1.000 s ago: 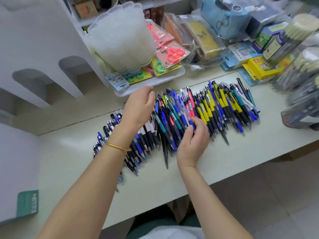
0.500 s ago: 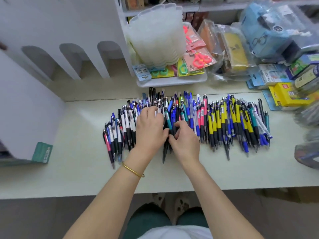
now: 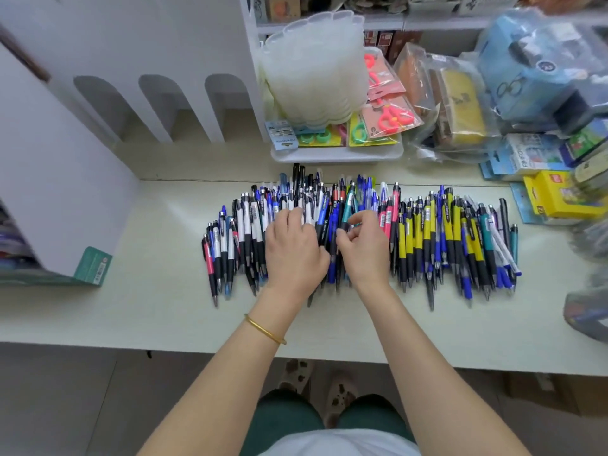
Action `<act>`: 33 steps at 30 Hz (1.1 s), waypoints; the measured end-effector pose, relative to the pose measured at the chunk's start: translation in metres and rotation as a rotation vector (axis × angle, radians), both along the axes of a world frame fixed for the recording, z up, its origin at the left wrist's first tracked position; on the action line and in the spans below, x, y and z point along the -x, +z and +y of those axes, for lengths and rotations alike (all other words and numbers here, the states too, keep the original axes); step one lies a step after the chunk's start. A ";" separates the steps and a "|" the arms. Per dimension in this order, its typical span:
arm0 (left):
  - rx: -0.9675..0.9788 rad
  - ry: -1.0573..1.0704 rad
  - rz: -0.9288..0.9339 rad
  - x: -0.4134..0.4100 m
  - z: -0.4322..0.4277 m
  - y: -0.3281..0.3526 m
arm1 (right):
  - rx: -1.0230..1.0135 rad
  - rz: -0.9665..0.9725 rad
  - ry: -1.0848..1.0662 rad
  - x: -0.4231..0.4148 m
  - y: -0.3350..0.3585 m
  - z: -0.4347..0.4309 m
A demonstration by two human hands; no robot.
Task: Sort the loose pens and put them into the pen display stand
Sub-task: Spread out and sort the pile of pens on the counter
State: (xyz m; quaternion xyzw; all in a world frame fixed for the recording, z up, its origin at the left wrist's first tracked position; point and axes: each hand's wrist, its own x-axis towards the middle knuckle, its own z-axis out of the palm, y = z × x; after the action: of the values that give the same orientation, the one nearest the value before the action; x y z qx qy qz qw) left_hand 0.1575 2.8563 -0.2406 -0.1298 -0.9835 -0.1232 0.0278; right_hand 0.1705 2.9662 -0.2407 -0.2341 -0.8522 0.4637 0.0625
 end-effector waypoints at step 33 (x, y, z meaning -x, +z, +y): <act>-0.185 0.487 -0.325 0.050 -0.121 -0.027 | 0.017 0.078 0.035 0.025 0.007 -0.116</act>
State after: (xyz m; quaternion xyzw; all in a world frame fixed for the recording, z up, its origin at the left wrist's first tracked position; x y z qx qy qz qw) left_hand 0.1076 2.7350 -0.2677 0.1341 -0.9618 -0.2213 -0.0895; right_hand 0.1458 2.8500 -0.2337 -0.2012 -0.8491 0.4808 0.0856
